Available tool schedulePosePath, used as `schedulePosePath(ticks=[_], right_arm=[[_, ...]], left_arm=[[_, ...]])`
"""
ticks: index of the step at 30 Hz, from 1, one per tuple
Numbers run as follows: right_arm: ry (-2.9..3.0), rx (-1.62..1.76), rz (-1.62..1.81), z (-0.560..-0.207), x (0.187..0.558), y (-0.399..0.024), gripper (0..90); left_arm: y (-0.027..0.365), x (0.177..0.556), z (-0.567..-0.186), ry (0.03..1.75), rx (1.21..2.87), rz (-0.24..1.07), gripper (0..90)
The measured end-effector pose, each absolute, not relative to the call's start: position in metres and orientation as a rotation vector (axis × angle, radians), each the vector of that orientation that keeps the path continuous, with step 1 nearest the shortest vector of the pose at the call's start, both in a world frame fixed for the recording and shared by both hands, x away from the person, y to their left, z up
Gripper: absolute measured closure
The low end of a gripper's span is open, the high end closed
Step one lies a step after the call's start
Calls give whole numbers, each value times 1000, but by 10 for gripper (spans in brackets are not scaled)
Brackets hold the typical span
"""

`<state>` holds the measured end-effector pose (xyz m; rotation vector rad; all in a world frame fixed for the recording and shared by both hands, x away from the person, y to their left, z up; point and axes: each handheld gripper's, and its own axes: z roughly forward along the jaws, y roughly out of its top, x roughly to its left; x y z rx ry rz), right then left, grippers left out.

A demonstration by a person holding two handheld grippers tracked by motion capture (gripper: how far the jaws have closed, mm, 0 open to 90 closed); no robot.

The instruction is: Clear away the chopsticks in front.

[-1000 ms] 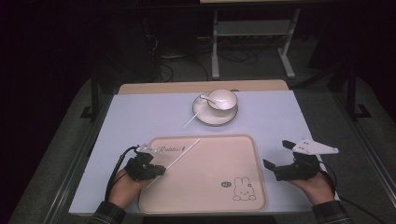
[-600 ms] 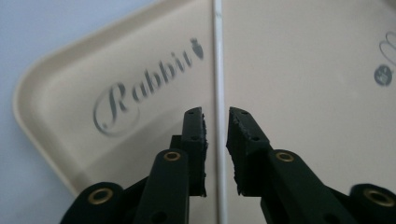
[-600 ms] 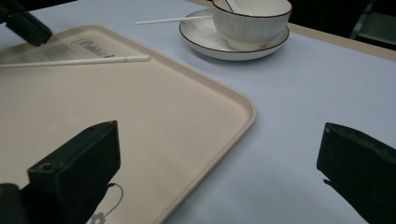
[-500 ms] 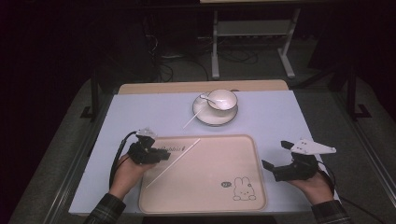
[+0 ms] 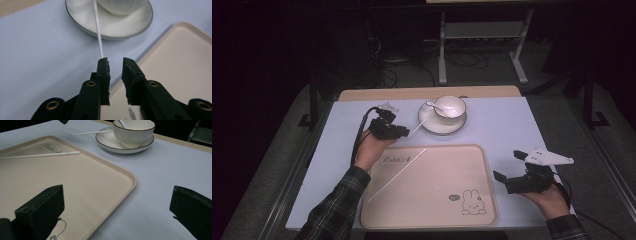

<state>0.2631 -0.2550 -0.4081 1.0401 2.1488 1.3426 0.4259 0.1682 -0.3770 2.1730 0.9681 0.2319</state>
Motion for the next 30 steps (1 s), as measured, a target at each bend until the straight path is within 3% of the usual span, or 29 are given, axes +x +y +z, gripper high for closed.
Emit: schedulePosePath(ticks=[13,30], right_arm=[[2144,1051,1357,-409,264,-258,0],[2142,1052,1358,-409,264,-260,0]], left_arm=[[134,470,-404,997,2232,184,751],[128,480,-418,1039,2242,167,820]])
